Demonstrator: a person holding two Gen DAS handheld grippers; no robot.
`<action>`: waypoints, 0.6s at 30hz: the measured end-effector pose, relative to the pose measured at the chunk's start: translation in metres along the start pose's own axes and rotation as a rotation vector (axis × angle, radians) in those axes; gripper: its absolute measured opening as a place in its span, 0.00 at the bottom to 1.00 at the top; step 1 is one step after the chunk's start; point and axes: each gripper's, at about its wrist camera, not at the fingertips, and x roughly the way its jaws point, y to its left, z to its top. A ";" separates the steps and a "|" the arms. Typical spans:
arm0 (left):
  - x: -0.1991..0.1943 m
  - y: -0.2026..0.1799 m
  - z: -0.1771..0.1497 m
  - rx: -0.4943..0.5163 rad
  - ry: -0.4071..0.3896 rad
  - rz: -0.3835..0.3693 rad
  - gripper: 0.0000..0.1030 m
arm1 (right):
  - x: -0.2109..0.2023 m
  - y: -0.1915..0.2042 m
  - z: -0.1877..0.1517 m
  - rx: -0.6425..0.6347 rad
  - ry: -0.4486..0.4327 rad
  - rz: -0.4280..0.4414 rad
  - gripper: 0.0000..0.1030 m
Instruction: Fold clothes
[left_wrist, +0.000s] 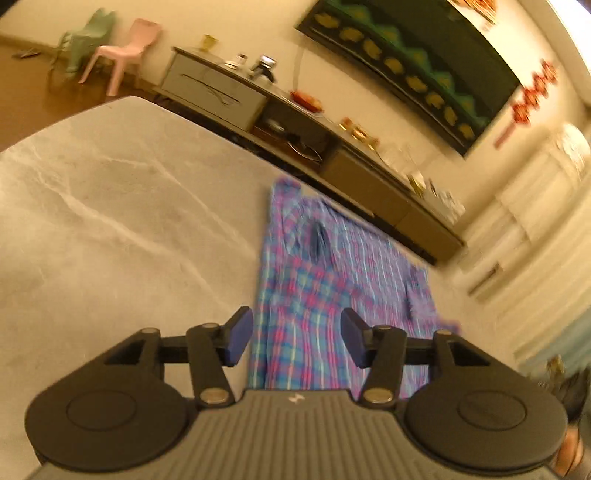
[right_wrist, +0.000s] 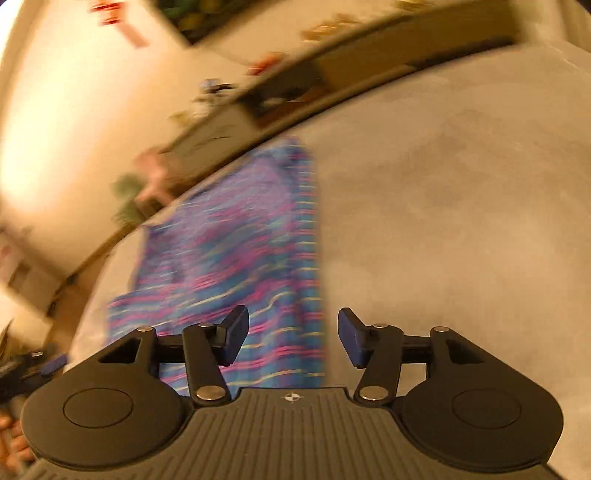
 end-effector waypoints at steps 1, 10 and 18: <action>0.003 -0.009 -0.005 0.060 0.009 -0.018 0.49 | 0.001 0.008 -0.001 -0.054 0.005 0.007 0.56; 0.045 -0.027 -0.040 0.329 0.153 0.148 0.20 | 0.039 0.057 -0.035 -0.495 0.157 -0.111 0.52; -0.011 -0.065 -0.056 0.528 -0.034 -0.024 0.37 | 0.005 0.062 -0.031 -0.561 0.046 -0.135 0.52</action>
